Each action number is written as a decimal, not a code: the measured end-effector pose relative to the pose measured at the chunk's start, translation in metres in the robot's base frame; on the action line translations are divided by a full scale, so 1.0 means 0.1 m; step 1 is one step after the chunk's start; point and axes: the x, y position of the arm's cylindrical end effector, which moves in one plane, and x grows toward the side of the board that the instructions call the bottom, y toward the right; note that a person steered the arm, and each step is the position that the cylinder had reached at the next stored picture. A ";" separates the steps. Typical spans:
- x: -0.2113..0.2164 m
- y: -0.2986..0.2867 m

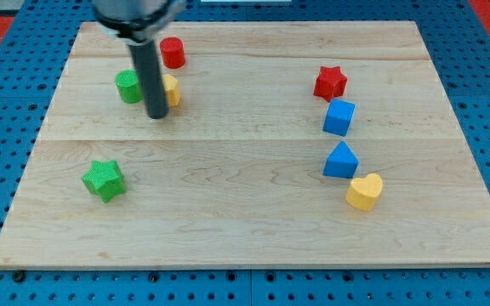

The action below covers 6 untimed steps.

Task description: Slide the yellow hexagon to the top left of the red star

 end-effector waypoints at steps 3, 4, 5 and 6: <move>-0.47 -0.15; -0.11 -0.22; -0.27 0.44; -0.52 0.95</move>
